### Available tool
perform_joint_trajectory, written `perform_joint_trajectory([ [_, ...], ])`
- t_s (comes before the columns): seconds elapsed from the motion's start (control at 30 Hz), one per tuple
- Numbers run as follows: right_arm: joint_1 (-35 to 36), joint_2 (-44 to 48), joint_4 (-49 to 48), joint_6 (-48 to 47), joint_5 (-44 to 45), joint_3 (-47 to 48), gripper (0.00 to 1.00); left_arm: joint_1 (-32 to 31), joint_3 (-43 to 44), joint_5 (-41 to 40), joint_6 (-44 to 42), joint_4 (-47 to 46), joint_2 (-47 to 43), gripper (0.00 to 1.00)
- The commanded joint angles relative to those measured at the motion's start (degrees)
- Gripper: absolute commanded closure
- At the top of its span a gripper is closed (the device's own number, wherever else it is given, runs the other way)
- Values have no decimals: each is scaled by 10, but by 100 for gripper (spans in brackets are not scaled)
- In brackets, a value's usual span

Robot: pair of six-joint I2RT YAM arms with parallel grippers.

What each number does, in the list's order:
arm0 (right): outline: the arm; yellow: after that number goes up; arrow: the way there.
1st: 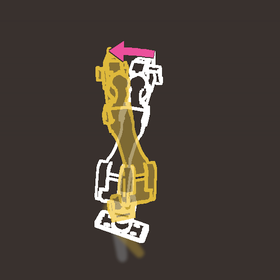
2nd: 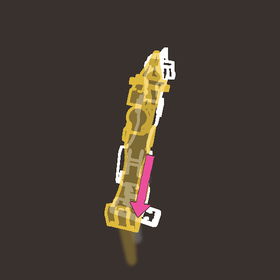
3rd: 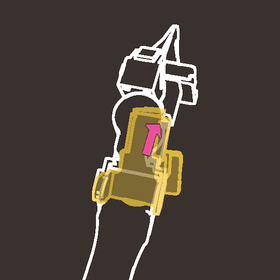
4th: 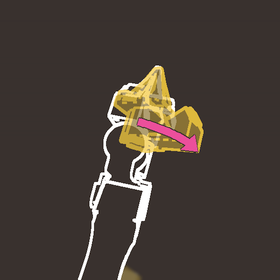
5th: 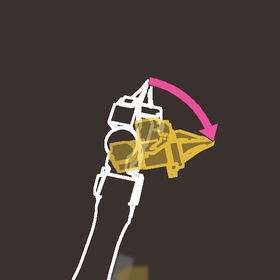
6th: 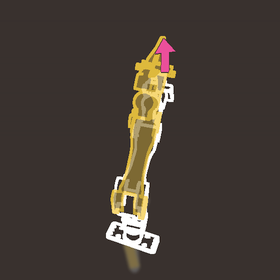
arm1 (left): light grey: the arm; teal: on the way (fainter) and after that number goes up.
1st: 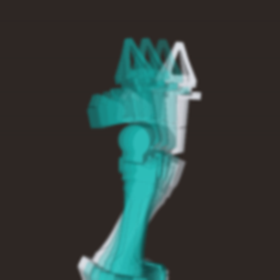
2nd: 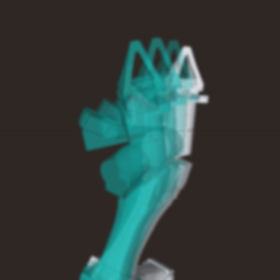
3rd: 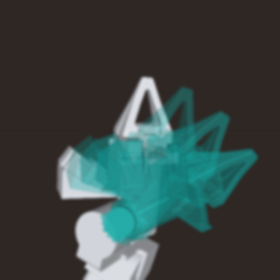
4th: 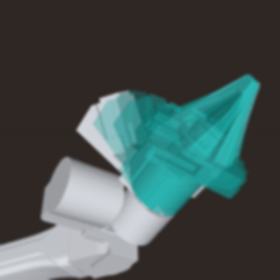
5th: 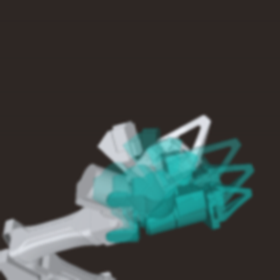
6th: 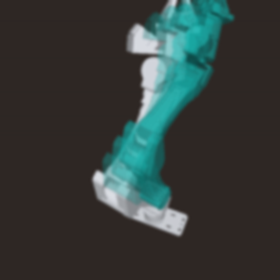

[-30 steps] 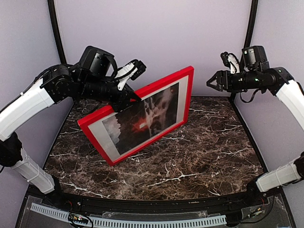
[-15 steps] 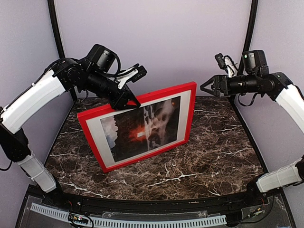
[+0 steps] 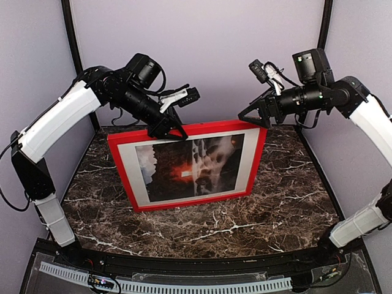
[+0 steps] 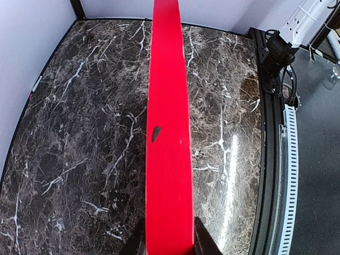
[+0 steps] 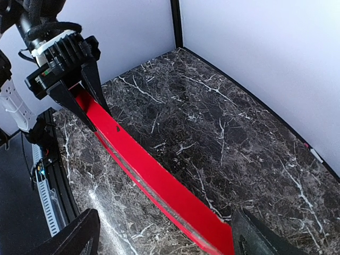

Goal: Put the photo into the frame
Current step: Turn over the photo frame.

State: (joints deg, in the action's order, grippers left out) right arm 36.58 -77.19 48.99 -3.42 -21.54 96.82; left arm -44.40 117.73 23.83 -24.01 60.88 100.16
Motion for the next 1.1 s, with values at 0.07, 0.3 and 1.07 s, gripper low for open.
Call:
perform_joint_trajectory([
  [0.07, 39, -49, 68, -71, 51, 66, 14, 1, 62, 63, -75, 21, 4, 100],
  [0.3, 83, -96, 109, -92, 77, 89, 15, 1, 67, 75, -97, 24, 9, 100],
  [1.07, 112, -164, 140, -100, 123, 117, 49, 6, 64, 101, -104, 29, 34, 99],
])
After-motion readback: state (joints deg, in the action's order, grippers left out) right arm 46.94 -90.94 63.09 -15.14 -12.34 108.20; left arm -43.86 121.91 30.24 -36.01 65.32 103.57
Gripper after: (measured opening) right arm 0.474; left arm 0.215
